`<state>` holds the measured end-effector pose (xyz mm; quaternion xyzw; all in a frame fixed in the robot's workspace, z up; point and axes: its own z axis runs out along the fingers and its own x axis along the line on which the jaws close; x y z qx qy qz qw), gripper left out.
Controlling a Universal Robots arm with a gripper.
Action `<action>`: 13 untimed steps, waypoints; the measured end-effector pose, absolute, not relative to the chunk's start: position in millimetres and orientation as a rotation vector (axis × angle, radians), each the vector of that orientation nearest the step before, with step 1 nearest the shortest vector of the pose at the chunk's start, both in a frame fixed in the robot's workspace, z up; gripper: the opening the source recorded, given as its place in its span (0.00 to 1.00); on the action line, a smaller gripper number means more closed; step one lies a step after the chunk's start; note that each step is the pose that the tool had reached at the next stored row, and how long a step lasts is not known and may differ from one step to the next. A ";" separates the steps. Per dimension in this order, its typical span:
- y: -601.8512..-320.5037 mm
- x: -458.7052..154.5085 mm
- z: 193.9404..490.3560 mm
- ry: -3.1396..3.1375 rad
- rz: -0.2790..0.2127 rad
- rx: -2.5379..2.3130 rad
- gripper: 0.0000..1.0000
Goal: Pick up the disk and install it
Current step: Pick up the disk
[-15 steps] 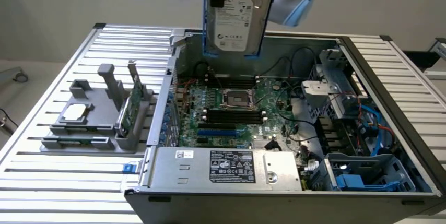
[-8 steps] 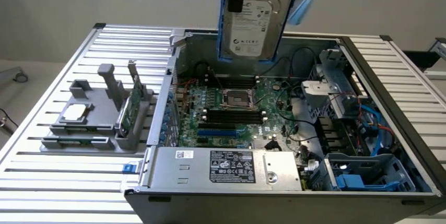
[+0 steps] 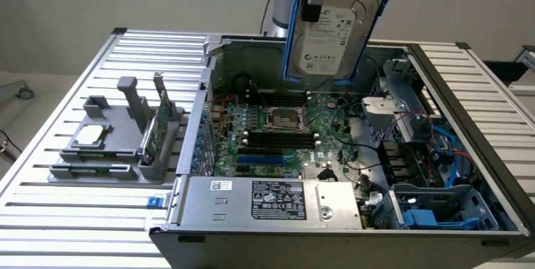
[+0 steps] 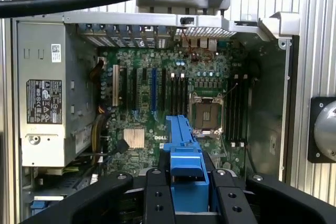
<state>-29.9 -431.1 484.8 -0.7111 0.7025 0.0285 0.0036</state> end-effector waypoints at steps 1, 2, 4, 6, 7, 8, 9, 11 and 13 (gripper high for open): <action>-433.6 -27.2 484.8 2.202 0.089 -2.228 0.33; -436.2 -24.4 484.8 2.201 0.087 -2.228 0.33; -441.2 -19.2 484.8 2.200 0.085 -2.227 0.33; -446.2 -14.0 484.8 2.199 0.083 -2.226 0.33; -448.7 -11.4 484.8 2.199 0.082 -2.226 0.33; -451.2 -8.7 484.8 2.198 0.081 -2.225 0.33; -453.9 -5.7 484.8 2.198 0.080 -2.225 0.33; -458.9 -0.2 484.8 2.197 0.079 -2.224 0.33; -463.9 5.4 484.8 2.197 0.077 -2.224 0.33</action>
